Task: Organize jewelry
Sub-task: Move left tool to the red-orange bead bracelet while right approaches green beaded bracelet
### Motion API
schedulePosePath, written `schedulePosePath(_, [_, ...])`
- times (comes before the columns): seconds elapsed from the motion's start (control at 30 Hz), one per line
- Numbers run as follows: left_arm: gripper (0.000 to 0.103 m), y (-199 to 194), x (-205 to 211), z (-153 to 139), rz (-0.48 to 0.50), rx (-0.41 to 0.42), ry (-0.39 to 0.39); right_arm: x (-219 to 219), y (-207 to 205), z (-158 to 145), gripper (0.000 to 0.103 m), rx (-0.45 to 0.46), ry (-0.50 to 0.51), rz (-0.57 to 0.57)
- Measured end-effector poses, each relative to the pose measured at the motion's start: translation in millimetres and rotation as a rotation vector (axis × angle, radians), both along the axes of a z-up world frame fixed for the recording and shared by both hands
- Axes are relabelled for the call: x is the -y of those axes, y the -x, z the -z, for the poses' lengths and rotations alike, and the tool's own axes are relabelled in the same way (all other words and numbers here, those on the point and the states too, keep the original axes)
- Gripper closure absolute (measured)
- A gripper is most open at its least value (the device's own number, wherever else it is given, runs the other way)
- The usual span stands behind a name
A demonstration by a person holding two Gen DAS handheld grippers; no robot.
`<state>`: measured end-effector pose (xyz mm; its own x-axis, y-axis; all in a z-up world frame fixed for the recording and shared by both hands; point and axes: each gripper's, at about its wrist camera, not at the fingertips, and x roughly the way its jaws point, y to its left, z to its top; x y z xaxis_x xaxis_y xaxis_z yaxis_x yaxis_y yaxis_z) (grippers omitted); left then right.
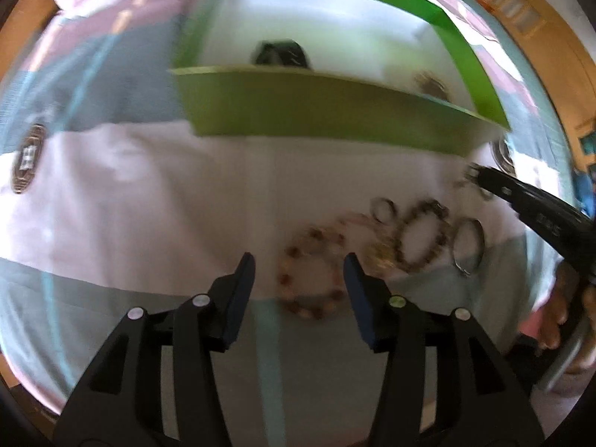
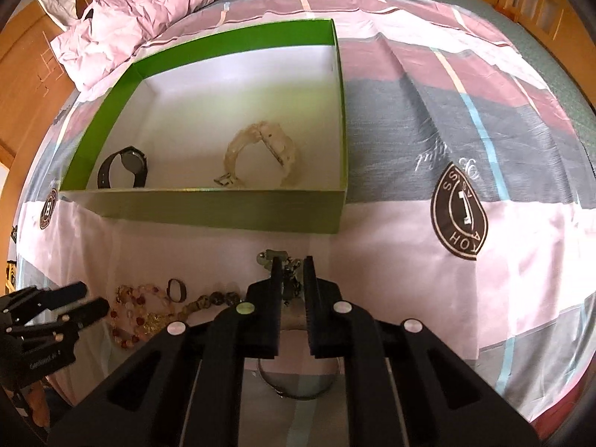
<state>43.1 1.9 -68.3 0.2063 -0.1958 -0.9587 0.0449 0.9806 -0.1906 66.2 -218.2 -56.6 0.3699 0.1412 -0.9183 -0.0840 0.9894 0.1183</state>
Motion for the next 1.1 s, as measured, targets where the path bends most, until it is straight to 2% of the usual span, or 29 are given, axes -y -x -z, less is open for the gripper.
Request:
schedulePosePath(0.03, [0.053,1,2,2,0.008,-0.004,-0.022,-1,0,2,0.092,-0.007,0.0,-0.001])
schedulePosePath(0.07, [0.057,2,5,5,0.016,-0.008,-0.052,-2,0,3,0.092,-0.012,-0.002,-0.002])
schedulePosePath(0.13, [0.063,2,6,10,0.021,-0.03,-0.055,0,0,2,0.092,-0.014,-0.004,-0.002])
schedulePosePath(0.33, [0.064,3,3,15,0.009,-0.043,-0.076,7,0,2,0.092,-0.017,0.001,0.004])
schedulePosePath(0.43, [0.064,2,4,23,0.017,-0.062,-0.113,6,1,7,0.092,-0.031,0.001,0.002])
schedulePosePath(0.53, [0.064,3,12,25,0.037,-0.048,-0.148,5,-1,8,0.092,-0.034,-0.001,0.007])
schedulePosePath(0.6, [0.079,3,13,24,0.014,-0.028,-0.169,5,-1,9,0.092,-0.033,-0.002,0.009])
schedulePosePath(0.63, [0.095,3,14,22,0.009,-0.015,-0.186,5,-1,9,0.092,-0.034,-0.002,0.009])
schedulePosePath(0.67, [0.096,2,14,20,0.0,-0.001,-0.192,5,-1,10,0.092,-0.036,-0.003,0.009])
schedulePosePath(0.8, [0.096,-2,2,7,-0.055,0.025,-0.125,6,-1,11,0.092,-0.041,-0.005,0.008])
schedulePosePath(0.9, [0.096,-2,-9,-10,-0.09,0.082,-0.08,8,-1,10,0.092,-0.039,-0.008,0.012])
schedulePosePath(0.97, [0.095,-2,-14,-21,-0.119,0.117,-0.084,8,-1,9,0.092,-0.037,-0.007,0.011])
schedulePosePath(1.1, [0.095,-5,-27,-17,-0.145,0.084,-0.099,8,-2,13,0.092,-0.047,0.0,0.01])
